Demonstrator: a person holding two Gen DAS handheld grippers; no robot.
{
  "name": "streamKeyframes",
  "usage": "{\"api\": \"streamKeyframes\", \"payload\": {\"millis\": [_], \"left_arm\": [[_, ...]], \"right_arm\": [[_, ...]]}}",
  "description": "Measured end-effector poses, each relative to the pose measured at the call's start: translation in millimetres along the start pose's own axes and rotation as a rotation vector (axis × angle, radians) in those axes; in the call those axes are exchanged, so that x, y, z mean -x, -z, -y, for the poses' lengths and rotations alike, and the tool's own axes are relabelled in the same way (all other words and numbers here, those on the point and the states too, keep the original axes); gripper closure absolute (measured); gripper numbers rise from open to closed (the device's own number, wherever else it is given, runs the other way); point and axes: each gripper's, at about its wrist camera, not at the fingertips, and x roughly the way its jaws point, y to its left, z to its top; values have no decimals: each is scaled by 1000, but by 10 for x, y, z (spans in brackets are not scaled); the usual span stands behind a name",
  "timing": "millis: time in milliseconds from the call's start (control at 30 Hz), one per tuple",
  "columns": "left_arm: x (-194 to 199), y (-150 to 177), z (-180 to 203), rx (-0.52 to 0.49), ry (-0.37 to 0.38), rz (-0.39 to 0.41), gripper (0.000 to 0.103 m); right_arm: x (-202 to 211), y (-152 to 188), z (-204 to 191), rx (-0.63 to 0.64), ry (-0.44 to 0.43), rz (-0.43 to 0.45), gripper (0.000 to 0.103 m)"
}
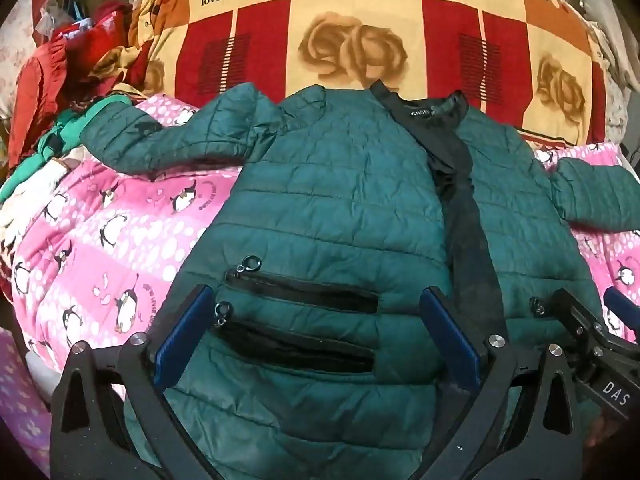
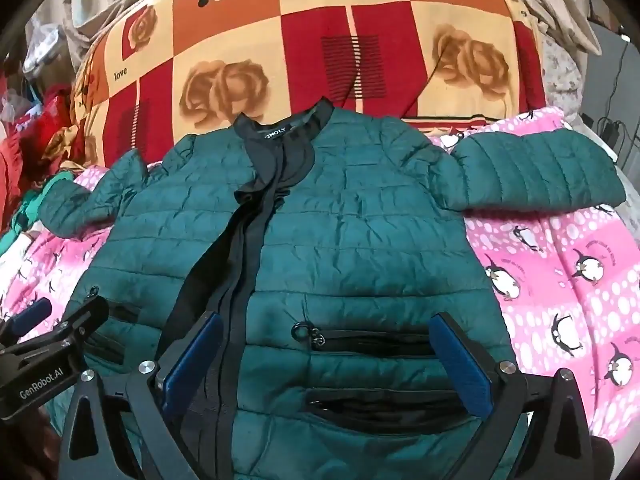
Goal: Fold large clothes
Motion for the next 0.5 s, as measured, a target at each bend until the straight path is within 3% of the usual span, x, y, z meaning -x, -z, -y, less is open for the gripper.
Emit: {"api": "streamKeyframes", "payload": {"millis": [333,500], "left_arm": [[-20,11,-31,7,-7,-1,1],[-34,20,-36,11,-9,-1,1]], "right_arm": [[11,13,-13,23,17,-1,0],[-34,19,13,-14,-16,-3,0]]}}
